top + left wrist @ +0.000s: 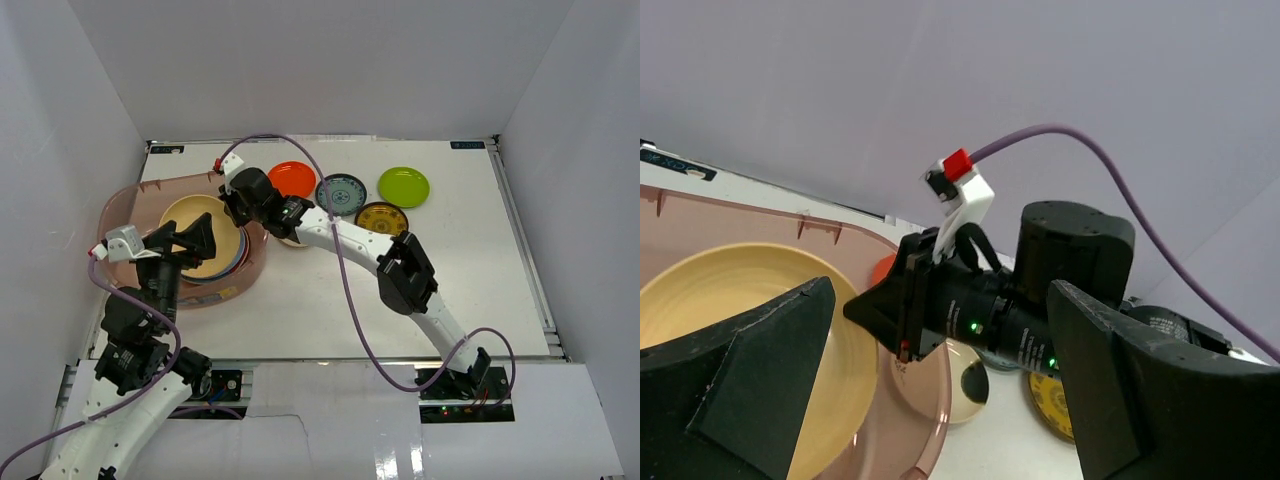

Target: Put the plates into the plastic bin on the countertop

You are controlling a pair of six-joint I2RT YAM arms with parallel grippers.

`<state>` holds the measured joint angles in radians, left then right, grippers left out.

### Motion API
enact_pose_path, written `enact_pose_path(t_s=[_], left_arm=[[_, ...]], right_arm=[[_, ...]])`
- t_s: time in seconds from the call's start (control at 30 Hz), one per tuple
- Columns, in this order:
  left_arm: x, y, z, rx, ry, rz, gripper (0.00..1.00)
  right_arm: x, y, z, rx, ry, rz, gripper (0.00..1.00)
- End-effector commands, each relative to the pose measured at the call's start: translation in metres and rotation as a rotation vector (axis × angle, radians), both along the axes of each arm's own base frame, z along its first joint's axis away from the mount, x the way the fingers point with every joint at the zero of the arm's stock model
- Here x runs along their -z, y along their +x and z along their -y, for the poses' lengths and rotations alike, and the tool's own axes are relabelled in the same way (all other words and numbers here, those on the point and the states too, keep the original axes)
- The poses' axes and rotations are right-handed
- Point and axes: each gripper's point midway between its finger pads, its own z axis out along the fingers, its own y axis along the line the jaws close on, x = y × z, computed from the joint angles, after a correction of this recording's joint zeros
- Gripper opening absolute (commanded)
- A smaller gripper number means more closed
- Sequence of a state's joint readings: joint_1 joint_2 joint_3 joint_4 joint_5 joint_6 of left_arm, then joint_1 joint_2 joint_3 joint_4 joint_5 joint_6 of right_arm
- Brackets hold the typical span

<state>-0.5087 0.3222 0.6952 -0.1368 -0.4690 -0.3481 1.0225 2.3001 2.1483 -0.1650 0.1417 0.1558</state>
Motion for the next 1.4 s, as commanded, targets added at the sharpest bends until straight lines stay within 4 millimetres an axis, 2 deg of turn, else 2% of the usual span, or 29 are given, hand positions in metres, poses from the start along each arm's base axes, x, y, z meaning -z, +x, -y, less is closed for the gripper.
enact_pose_path(t_s=[0.0,0.03,0.17,0.2,0.23,0.3,0.33,0.4,0.43,0.47,0.5,0.57,0.6,0.67,0.7,0.77,0.8,0.83,0.87,0.9,0.97,1.07,1.1,1.13,1.17,1.23,1.27,1.33,1.37], left_arm=[[0.004,0.001,-0.007,-0.042,0.001,0.0,0.98],[0.004,0.001,-0.008,-0.045,0.003,0.001,0.98],[0.009,0.004,-0.011,-0.066,0.015,-0.017,0.98],[0.011,0.005,-0.01,-0.067,0.022,-0.024,0.98],[0.013,0.007,-0.01,-0.069,0.026,-0.029,0.98],[0.015,0.009,-0.009,-0.071,0.034,-0.037,0.98],[0.015,0.009,-0.008,-0.07,0.036,-0.04,0.98],[0.019,0.013,-0.007,-0.071,0.044,-0.056,0.98],[0.021,0.014,-0.006,-0.071,0.049,-0.063,0.98],[0.023,0.016,-0.004,-0.066,0.053,-0.072,0.98],[0.024,0.016,-0.001,-0.048,0.057,-0.073,0.98],[0.028,0.018,0.004,-0.024,0.066,-0.085,0.98],[0.032,0.02,0.011,0.008,0.08,-0.097,0.98],[0.035,0.022,0.021,0.053,0.087,-0.108,0.98],[0.041,0.025,0.032,0.102,0.106,-0.129,0.98],[0.041,0.026,0.048,0.179,0.108,-0.139,0.98],[0.048,0.03,0.066,0.256,0.132,-0.168,0.98],[0.05,0.032,0.073,0.286,0.139,-0.183,0.98],[0.052,0.034,0.08,0.318,0.141,-0.2,0.98],[0.056,0.04,0.089,0.344,0.149,-0.23,0.98],[0.058,0.04,0.107,0.437,0.147,-0.254,0.98],[0.06,0.04,0.139,0.587,0.111,-0.295,0.98],[0.062,0.04,0.146,0.624,0.098,-0.308,0.98],[0.074,0.042,0.158,0.676,0.089,-0.353,0.98],[0.078,0.044,0.163,0.691,0.07,-0.369,0.98],[0.094,0.046,0.172,0.707,0.023,-0.429,0.98],[0.101,0.05,0.177,0.712,0.009,-0.442,0.97],[0.119,0.05,0.183,0.707,-0.039,-0.5,0.89],[0.124,0.056,0.187,0.695,-0.056,-0.504,0.83]], right_arm=[[-0.016,0.015,0.001,0.045,0.037,0.051,0.08],[-0.006,0.014,-0.002,0.042,0.025,0.044,0.09],[0.004,0.017,-0.003,0.081,0.013,0.05,0.21],[0.0,0.017,-0.003,0.083,0.026,0.056,0.27],[-0.005,0.017,-0.004,0.084,0.037,0.059,0.42],[-0.023,0.015,-0.003,0.076,0.066,0.076,0.58],[-0.03,0.014,-0.002,0.073,0.073,0.08,0.62],[-0.042,0.01,0.004,0.069,0.084,0.088,0.63],[-0.07,0.007,0.012,0.073,0.121,0.115,0.63],[-0.082,0.006,0.021,0.085,0.132,0.126,0.63],[-0.095,0.003,0.041,0.101,0.14,0.131,0.61],[-0.115,0.004,0.066,0.136,0.195,0.164,0.56],[-0.107,0.005,0.099,0.177,0.178,0.155,0.47],[-0.1,0.012,0.138,0.259,0.207,0.124,0.31],[-0.077,0.017,0.185,0.327,0.183,0.087,0.17],[-0.052,0.023,0.23,0.386,0.217,0.014,0.08],[-0.017,0.029,0.283,0.485,0.236,-0.082,0.08],[-0.001,0.025,0.298,0.469,0.258,-0.148,0.08],[0.0,0.037,0.342,0.561,0.298,-0.151,0.09],[0.036,0.027,0.366,0.618,0.275,-0.214,0.23],[0.054,0.033,0.409,0.722,0.284,-0.232,0.43],[0.091,0.033,0.434,0.754,0.278,-0.331,0.58],[0.097,0.036,0.437,0.759,0.28,-0.347,0.59],[0.102,0.04,0.444,0.774,0.292,-0.364,0.59],[0.116,0.042,0.445,0.778,0.287,-0.401,0.59],[0.122,0.049,0.445,0.778,0.327,-0.428,0.6],[0.133,0.053,0.451,0.793,0.332,-0.46,0.6],[0.136,0.06,0.452,0.807,0.368,-0.472,0.59],[0.146,0.062,0.452,0.817,0.372,-0.497,0.57]])
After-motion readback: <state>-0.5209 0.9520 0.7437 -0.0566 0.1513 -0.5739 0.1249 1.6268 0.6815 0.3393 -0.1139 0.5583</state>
